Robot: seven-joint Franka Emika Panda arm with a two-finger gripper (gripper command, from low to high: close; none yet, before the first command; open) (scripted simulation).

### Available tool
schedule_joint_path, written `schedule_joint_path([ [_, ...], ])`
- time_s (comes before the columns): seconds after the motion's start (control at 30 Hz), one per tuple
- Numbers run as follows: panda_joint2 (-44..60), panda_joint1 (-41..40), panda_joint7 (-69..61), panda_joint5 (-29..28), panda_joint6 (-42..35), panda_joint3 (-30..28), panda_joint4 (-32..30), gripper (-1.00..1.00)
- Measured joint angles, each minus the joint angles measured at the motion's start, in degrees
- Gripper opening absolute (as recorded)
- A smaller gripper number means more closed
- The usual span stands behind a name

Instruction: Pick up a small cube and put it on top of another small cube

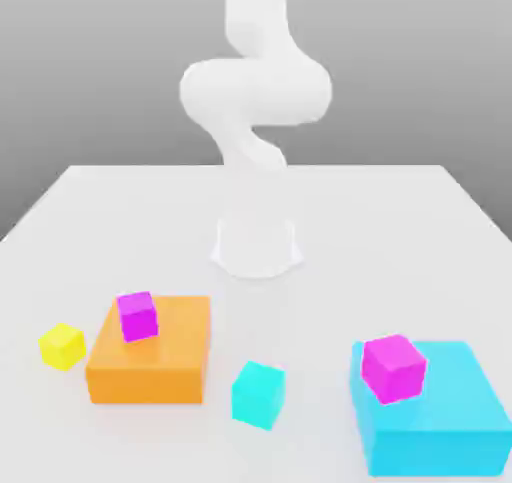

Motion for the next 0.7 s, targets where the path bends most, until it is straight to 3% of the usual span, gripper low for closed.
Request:
schedule_joint_path([
  [0.3,16.4,-15.4,24.2,-3.3,9.2,1.0,-7.2,0.0],
  [0.7,37.8,-30.1,53.8,-4.8,21.5,-4.5,-16.6,0.0],
])
